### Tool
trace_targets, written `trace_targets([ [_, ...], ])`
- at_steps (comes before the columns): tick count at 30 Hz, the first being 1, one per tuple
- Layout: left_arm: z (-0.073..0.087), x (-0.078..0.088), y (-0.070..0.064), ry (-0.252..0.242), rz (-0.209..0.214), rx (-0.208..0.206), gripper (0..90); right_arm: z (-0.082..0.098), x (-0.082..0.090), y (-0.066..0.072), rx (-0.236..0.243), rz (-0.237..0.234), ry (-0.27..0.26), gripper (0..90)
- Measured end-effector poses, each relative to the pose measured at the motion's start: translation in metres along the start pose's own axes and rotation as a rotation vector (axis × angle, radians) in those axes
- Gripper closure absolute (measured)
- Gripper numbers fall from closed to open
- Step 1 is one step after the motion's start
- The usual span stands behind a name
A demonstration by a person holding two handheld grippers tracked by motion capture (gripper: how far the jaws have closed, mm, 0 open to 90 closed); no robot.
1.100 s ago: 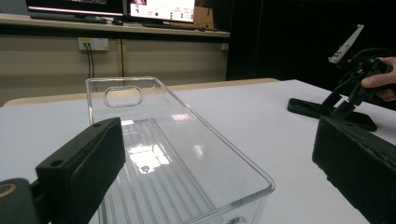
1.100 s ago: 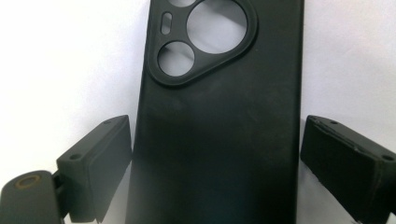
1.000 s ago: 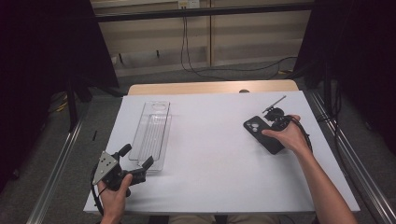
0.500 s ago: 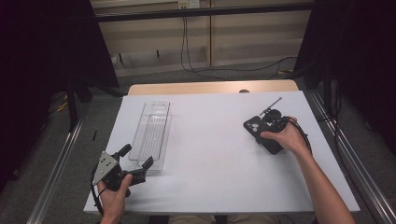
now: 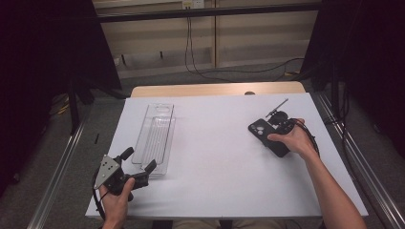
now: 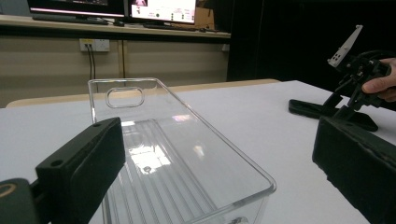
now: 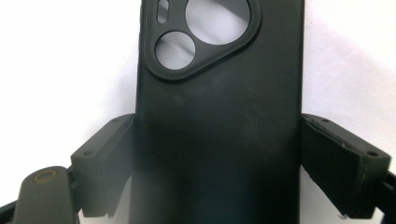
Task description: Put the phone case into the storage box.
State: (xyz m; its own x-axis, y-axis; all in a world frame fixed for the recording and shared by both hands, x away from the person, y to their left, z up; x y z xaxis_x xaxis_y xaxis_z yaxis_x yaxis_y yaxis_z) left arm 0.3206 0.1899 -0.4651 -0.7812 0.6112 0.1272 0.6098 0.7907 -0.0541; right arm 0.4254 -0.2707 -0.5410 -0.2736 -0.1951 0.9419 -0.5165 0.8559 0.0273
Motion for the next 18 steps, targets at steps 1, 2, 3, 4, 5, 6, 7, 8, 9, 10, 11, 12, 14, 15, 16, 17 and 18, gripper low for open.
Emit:
trace_targets([
  [1,0.0,0.0,0.001,0.001,-0.004,-0.003,2.6,0.0,0.001,0.0,-0.001,0.0,0.002,14.0],
  [2,0.0,0.0,0.0,0.001,-0.002,-0.002,2.7,0.001,0.001,0.0,0.002,0.003,0.005,14.1],
  [3,0.0,0.0,0.001,0.0,-0.007,0.002,2.6,0.001,0.002,0.0,0.001,0.003,0.011,14.3],
  [4,0.0,0.0,0.0,-0.002,-0.001,0.003,2.7,0.002,0.002,0.001,0.0,0.001,0.014,14.3],
  [5,0.0,0.0,0.0,-0.003,-0.006,0.004,2.7,0.001,0.002,0.0,0.017,0.007,0.006,14.3],
  [6,0.0,0.0,0.0,-0.003,-0.006,0.004,2.7,0.001,0.002,0.001,0.013,0.006,0.006,14.3],
  [7,0.0,0.0,0.0,-0.002,-0.011,0.007,2.7,0.001,0.002,0.001,0.016,0.009,0.005,14.4],
  [8,0.0,0.001,0.001,-0.001,-0.009,0.001,2.7,0.002,0.003,0.002,0.007,0.009,0.006,14.3],
  [9,0.0,0.001,0.001,0.0,-0.01,0.002,2.7,0.001,0.003,0.003,0.011,0.002,-0.014,14.3],
  [10,0.0,0.0,0.001,-0.002,-0.012,0.004,2.6,0.001,0.006,0.004,0.003,0.005,-0.007,14.3],
  [11,0.0,0.0,0.001,-0.002,-0.011,0.003,2.7,0.0,0.007,0.004,0.007,0.006,-0.021,14.4],
  [12,0.0,0.001,0.001,-0.001,-0.008,0.002,2.7,-0.001,0.009,0.003,0.018,0.006,-0.034,14.3],
  [14,0.0,0.001,0.001,-0.001,-0.007,0.001,2.7,-0.001,0.012,0.005,-0.002,0.001,-0.048,14.4],
  [15,0.0,0.0,0.001,-0.004,-0.011,0.003,2.7,-0.001,0.013,0.005,-0.003,-0.002,-0.059,14.3],
  [16,0.0,0.0,0.001,-0.004,-0.011,0.003,2.7,-0.002,0.014,0.005,-0.003,0.004,-0.069,14.4],
  [17,0.0,0.001,0.001,0.0,-0.009,0.001,2.7,-0.002,0.015,0.006,-0.003,-0.002,-0.082,14.4],
  [18,0.0,0.001,0.001,-0.001,-0.009,0.002,2.7,-0.002,0.017,0.006,0.0,0.001,-0.09,14.4],
])
Point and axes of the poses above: each handheld gripper's, and its own axes: x roughly backward along the jaws, z roughly out of its underside, y roughly to its left, the point moved 8 cm from there along -x, roughly forward along the jaws, and after that the axes turned 2 degrees about -x, right-handed, at the moved point
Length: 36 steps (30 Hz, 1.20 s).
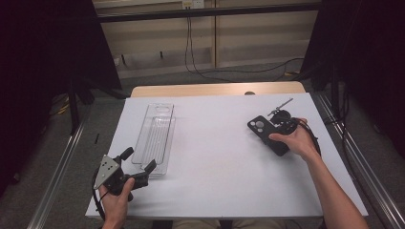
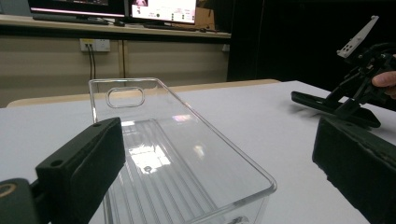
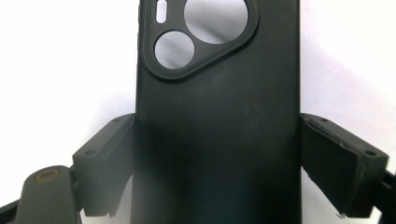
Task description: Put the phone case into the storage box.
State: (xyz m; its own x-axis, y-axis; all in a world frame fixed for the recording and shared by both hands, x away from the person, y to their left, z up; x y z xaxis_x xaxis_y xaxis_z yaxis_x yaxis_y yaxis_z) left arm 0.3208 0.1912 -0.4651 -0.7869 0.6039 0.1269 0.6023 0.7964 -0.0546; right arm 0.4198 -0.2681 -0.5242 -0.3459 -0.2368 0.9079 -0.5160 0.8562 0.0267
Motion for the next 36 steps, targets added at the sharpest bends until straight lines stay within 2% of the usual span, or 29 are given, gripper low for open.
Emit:
trace_targets([
  [4,0.0,0.0,-0.001,-0.002,-0.001,0.002,2.7,-0.001,0.004,0.001,-0.001,-0.004,-0.036,14.4],
  [5,-0.001,0.0,0.0,-0.003,-0.004,0.001,2.7,-0.001,0.005,0.002,-0.014,-0.003,-0.044,14.4],
  [6,0.0,0.0,0.0,-0.002,-0.003,0.0,2.7,-0.001,0.006,0.001,-0.001,-0.001,-0.053,14.4],
  [7,0.0,0.0,0.0,-0.001,-0.001,0.0,2.6,-0.001,0.007,0.002,-0.011,-0.005,-0.06,14.4],
  [8,0.0,0.0,-0.001,-0.002,0.0,0.003,2.7,0.0,0.008,0.001,0.005,-0.005,-0.068,14.4],
  [10,0.0,0.0,0.0,-0.001,-0.002,0.003,2.7,0.0,0.009,0.003,-0.012,-0.015,-0.088,14.3],
  [13,0.0,0.0,0.0,-0.002,-0.005,0.006,2.6,0.0,0.011,0.004,-0.008,-0.026,-0.104,14.3],
  [14,0.0,-0.001,-0.001,-0.001,0.005,0.001,2.7,0.002,0.013,0.005,0.0,-0.021,-0.109,14.3],
  [18,-0.001,-0.001,-0.001,-0.003,0.002,0.003,2.7,0.002,0.016,0.004,-0.024,-0.019,-0.139,14.3],
  [19,-0.001,-0.001,-0.001,-0.004,0.004,0.006,2.7,0.002,0.018,0.003,-0.039,-0.036,-0.177,14.3],
  [21,-0.001,-0.001,-0.001,-0.003,0.007,0.006,2.7,0.002,0.02,0.001,-0.045,-0.03,-0.205,14.3],
  [22,-0.001,-0.002,-0.001,-0.001,0.001,0.002,2.7,0.002,0.021,0.003,-0.062,-0.043,-0.225,14.3],
  [24,-0.001,-0.003,-0.002,0.001,0.008,-0.002,2.7,0.002,0.024,0.001,-0.063,-0.036,-0.25,14.3],
  [25,-0.001,-0.003,-0.002,0.001,0.008,-0.002,2.7,0.001,0.024,0.0,-0.049,-0.037,-0.284,14.3],
  [27,-0.001,-0.003,-0.003,-0.001,0.008,0.0,2.7,0.001,0.025,0.0,-0.05,-0.038,-0.295,14.4],
  [28,-0.001,-0.002,-0.003,-0.001,0.011,0.0,2.7,0.003,0.028,-0.001,-0.062,-0.018,-0.311,14.3],
  [31,0.0,-0.003,-0.001,0.003,-0.002,0.0,2.7,0.003,0.03,-0.003,-0.067,0.0,-0.357,14.3],
  [32,0.0,-0.004,-0.002,0.004,0.008,0.001,2.6,0.004,0.031,-0.003,-0.095,0.002,-0.357,14.3],
  [33,0.0,-0.004,-0.002,0.004,0.008,0.001,2.6,0.003,0.031,-0.004,-0.083,0.006,-0.383,14.4],
  [34,0.0,-0.004,-0.001,0.002,0.005,0.002,2.6,0.003,0.031,-0.004,-0.083,0.006,-0.383,14.4],
  [36,0.0,-0.003,-0.001,0.001,0.002,0.002,2.7,0.002,0.032,-0.003,-0.083,-0.003,-0.435,14.3],
])
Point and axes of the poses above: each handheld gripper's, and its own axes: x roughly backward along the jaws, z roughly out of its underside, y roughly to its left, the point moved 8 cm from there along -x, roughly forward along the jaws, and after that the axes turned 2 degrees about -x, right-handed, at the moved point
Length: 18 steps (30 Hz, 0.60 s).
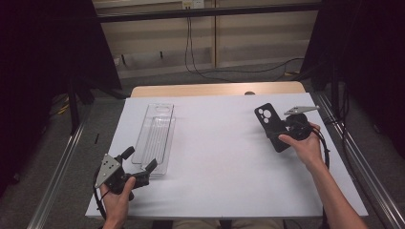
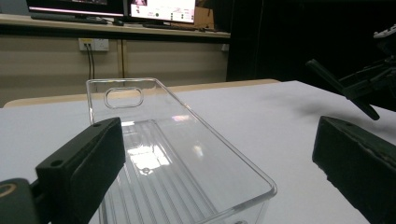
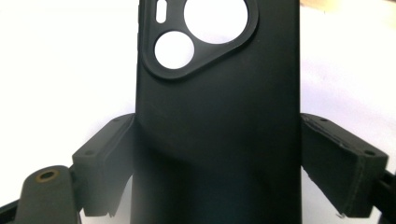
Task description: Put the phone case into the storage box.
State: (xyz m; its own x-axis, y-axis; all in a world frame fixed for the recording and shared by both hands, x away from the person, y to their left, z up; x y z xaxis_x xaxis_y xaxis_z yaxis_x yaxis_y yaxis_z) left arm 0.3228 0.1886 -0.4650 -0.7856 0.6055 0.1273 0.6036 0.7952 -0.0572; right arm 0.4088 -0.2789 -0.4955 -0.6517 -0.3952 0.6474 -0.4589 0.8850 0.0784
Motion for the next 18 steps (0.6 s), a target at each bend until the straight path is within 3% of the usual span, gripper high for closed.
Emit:
trace_targets([
  [6,-0.0004,0.0007,0.0004,-0.003,-0.004,0.004,2.7,0.0034,-0.0005,0.002,-0.006,-0.014,-0.054,14.3],
  [12,-0.001,0.0011,0.0005,-0.003,-0.001,-0.004,2.7,0.0043,0.0033,-0.003,-0.03,0.027,-0.121,14.3],
  [18,-0.0015,0.0009,-0.001,-0.007,0.007,0.002,2.7,0.0034,0.0069,0.0008,-0.031,-0.014,-0.191,14.2],
])
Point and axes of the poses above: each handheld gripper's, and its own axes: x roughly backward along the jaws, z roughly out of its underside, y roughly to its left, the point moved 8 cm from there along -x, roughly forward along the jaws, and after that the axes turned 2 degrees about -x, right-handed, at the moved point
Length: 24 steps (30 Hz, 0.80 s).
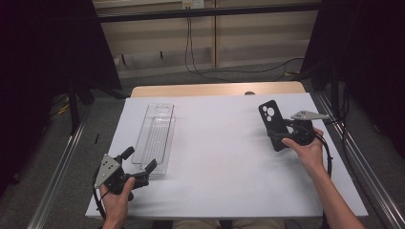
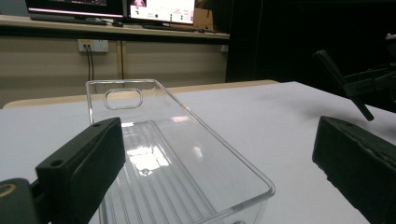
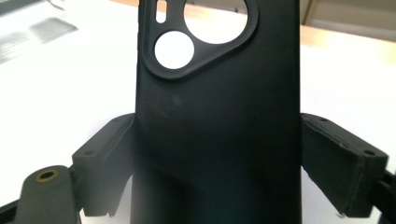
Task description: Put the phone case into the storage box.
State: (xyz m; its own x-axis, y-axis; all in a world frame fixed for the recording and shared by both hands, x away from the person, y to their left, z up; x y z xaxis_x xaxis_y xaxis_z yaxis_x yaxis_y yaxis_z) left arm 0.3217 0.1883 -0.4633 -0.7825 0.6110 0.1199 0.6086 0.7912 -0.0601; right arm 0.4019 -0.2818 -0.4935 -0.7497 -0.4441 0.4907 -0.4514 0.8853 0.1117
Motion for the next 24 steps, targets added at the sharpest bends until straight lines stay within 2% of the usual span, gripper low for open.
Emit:
trace_targets([
  [7,-0.001,-0.001,-0.002,0.001,0.001,0.001,3.7,0.0,0.005,0.011,0.023,-0.05,-0.053,14.2],
  [9,-0.001,0.0,-0.002,0.004,0.007,0.001,3.6,-0.002,0.006,0.013,0.021,-0.061,-0.072,14.2],
  [10,-0.001,0.0,-0.003,0.004,0.025,0.006,3.6,-0.004,0.008,0.014,0.023,-0.071,-0.088,14.2],
  [12,-0.001,0.001,-0.003,0.008,0.032,0.0,3.2,-0.007,0.012,0.021,0.014,-0.106,-0.122,14.1],
  [15,-0.002,0.001,-0.004,0.002,0.04,0.014,3.2,-0.006,0.016,0.03,0.032,-0.134,-0.133,14.1],
  [20,-0.001,0.001,-0.004,0.016,0.039,-0.001,3.2,-0.004,0.02,0.043,0.031,-0.172,-0.152,14.1],
  [23,0.0,0.001,-0.004,0.02,0.039,0.0,2.8,-0.002,0.024,0.051,0.051,-0.189,-0.153,14.1],
  [24,0.0,0.001,-0.005,0.028,0.049,-0.012,2.8,-0.002,0.026,0.054,0.056,-0.194,-0.153,14.1],
])
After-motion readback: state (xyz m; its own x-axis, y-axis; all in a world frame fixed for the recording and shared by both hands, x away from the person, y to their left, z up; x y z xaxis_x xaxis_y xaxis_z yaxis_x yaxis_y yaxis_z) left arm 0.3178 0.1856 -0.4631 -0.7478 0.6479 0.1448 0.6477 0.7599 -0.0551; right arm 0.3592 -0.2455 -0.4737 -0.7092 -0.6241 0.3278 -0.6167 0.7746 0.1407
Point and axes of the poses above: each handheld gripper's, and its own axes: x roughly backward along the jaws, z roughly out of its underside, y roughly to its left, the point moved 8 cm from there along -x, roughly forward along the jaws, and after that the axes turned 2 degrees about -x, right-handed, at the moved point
